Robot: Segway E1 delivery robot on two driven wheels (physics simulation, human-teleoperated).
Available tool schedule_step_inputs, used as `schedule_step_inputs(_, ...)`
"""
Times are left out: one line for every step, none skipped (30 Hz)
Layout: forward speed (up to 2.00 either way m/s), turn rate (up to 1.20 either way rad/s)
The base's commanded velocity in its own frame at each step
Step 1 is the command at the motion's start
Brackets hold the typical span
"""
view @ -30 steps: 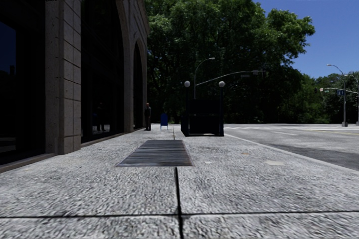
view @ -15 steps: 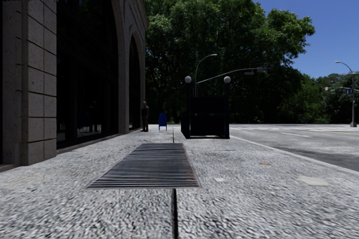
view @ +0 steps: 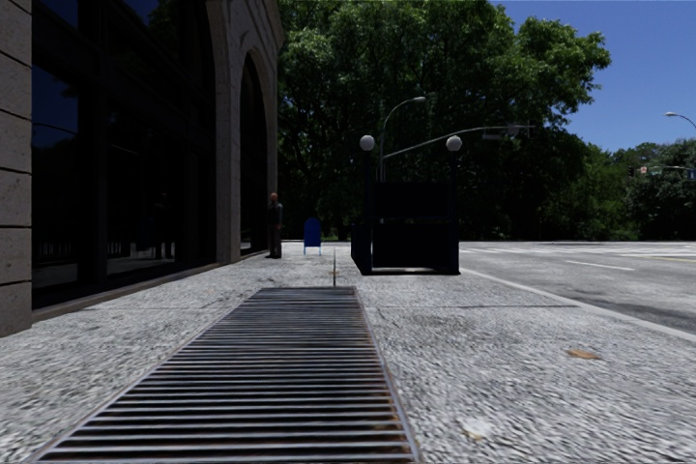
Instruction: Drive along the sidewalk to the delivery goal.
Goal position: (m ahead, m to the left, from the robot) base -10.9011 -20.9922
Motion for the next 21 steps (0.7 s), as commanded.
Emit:
schedule_step_inputs(2.0, 0.0)
schedule_step_inputs(2.0, 0.0)
schedule_step_inputs(2.0, 0.0)
schedule_step_inputs(2.0, 0.0)
schedule_step_inputs(2.0, 0.0)
schedule_step_inputs(2.0, 0.0)
schedule_step_inputs(2.0, 0.0)
schedule_step_inputs(2.0, 0.0)
schedule_step_inputs(2.0, 0.0)
schedule_step_inputs(2.0, 0.0)
schedule_step_inputs(2.0, 0.0)
schedule_step_inputs(2.0, 0.0)
schedule_step_inputs(2.0, 0.0)
schedule_step_inputs(2.0, 0.0)
schedule_step_inputs(2.0, 0.0)
schedule_step_inputs(2.0, 0.0)
schedule_step_inputs(2.0, 0.0)
schedule_step_inputs(2.0, 0.0)
schedule_step_inputs(2.0, 0.0)
schedule_step_inputs(2.0, 0.0)
schedule_step_inputs(2.0, 0.03)
